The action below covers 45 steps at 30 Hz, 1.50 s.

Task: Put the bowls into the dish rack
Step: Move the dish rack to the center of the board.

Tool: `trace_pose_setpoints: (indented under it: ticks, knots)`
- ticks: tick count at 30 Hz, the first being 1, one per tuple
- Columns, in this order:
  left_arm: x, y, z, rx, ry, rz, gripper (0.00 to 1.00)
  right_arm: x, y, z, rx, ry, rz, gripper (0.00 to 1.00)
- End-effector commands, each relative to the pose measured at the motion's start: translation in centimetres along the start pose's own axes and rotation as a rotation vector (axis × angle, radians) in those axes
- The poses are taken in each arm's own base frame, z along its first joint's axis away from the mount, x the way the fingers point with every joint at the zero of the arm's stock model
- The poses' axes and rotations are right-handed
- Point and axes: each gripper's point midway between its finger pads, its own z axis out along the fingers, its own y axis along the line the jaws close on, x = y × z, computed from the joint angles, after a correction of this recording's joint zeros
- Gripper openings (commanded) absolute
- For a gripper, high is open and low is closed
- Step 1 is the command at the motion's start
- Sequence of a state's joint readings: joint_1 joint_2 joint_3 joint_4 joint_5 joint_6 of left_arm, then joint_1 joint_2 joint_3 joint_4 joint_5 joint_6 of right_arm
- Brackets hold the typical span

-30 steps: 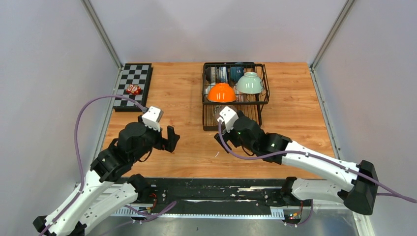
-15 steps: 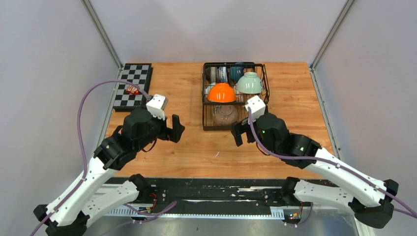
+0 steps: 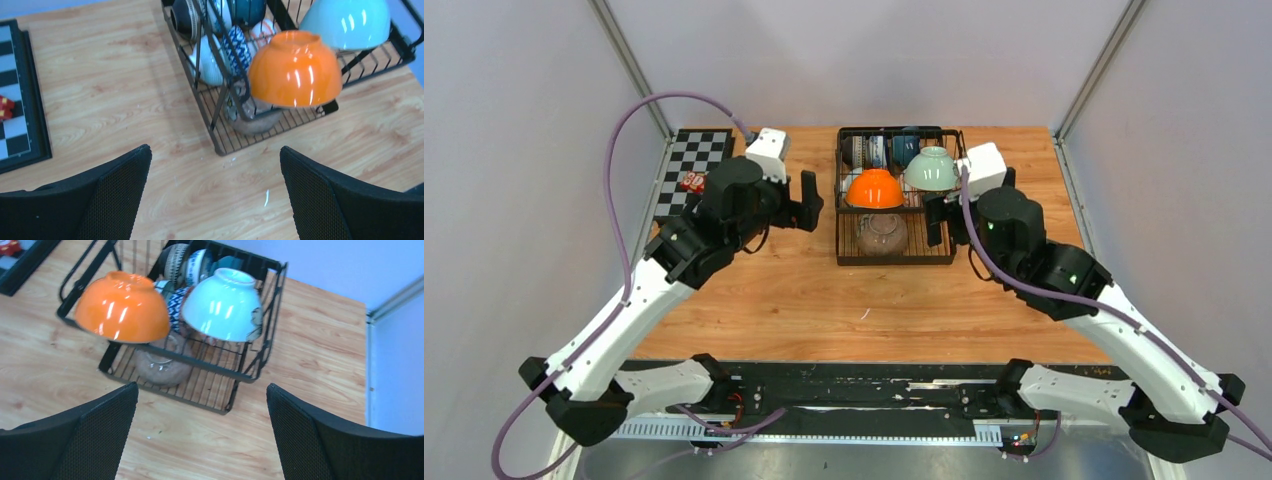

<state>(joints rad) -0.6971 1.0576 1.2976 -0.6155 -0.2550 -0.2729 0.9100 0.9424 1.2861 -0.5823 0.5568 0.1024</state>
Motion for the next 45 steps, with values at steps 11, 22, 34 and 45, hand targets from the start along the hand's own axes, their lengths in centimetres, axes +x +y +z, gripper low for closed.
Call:
trace_pose_setpoints:
  ticks: [11, 22, 34, 45]
  knots:
    - [-7.5, -0.5, 5.7, -0.088, -0.098, -0.021, 0.93, -3.4, -7.1, 4.7, 0.217, 0.062, 0.059, 0.94]
    - [-6.8, -0.2, 12.0, -0.127, -0.003, -0.002, 0.85, -1.5, -10.3, 9.8, 0.208, 0.134, 0.237, 0.85]
    - [-3.7, 0.3, 17.0, -0.139, 0.112, -0.004, 0.73, 0.9, -12.4, 13.1, 0.233, 0.178, 0.316, 0.75]
    - [-1.8, 0.5, 18.0, -0.142, 0.159, 0.001, 0.51, 2.8, -12.3, 15.5, 0.214, 0.233, 0.325, 0.58]
